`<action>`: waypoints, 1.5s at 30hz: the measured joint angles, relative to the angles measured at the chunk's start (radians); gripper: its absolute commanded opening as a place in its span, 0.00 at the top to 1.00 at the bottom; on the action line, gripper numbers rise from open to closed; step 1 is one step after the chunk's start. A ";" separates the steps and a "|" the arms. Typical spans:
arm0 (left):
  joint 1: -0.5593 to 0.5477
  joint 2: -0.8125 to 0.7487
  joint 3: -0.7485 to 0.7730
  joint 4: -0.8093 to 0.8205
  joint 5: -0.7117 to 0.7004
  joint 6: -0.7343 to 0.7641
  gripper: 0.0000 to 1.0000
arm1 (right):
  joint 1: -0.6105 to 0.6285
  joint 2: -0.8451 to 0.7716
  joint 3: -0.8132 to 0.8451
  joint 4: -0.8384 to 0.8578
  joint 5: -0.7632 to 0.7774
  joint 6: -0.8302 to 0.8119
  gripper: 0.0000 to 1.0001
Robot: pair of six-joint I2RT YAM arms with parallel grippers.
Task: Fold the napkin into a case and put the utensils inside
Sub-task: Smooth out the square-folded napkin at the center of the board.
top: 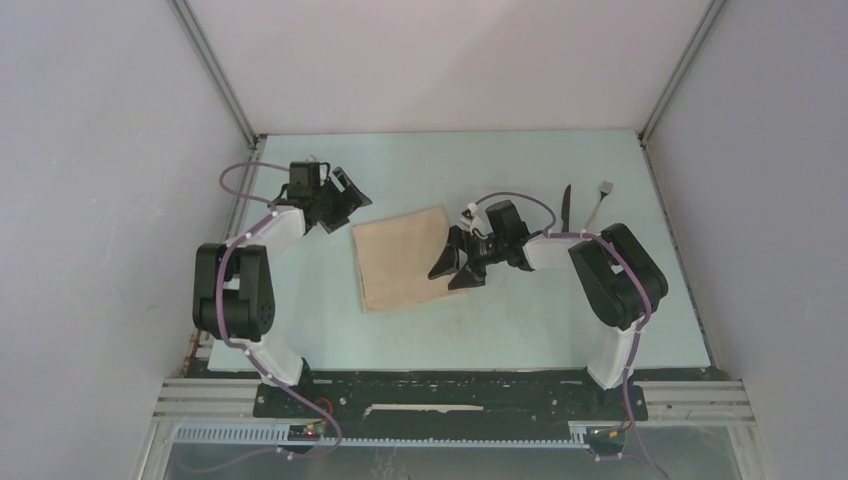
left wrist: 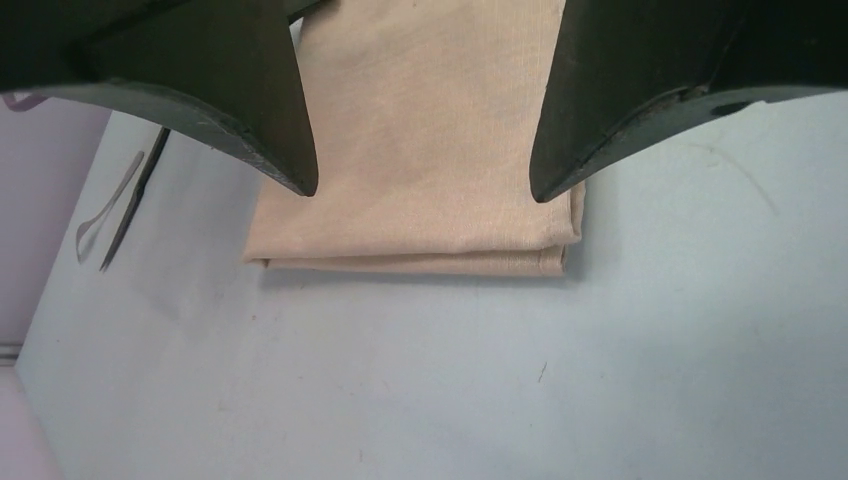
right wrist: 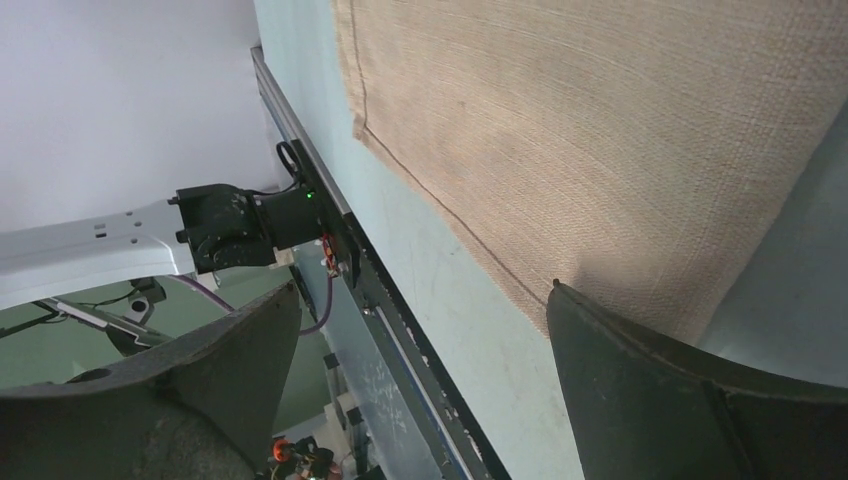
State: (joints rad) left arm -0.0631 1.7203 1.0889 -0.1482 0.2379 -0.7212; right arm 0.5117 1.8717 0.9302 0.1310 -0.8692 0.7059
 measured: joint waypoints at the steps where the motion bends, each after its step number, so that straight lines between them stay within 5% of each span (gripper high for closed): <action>1: 0.000 -0.027 -0.005 -0.015 -0.007 0.006 0.26 | -0.001 -0.009 0.000 0.000 0.001 0.000 0.00; 23: 0.005 0.076 -0.029 -0.094 -0.079 0.068 0.70 | -0.008 -0.020 0.000 -0.010 0.007 -0.004 0.00; 45: 0.005 0.076 -0.019 -0.071 -0.105 0.075 0.83 | 0.000 -0.005 0.000 -0.007 0.013 -0.003 0.00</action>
State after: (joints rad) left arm -0.0586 1.7962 1.0698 -0.2192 0.1333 -0.6460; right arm 0.5121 1.8664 0.9302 0.1242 -0.8562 0.7033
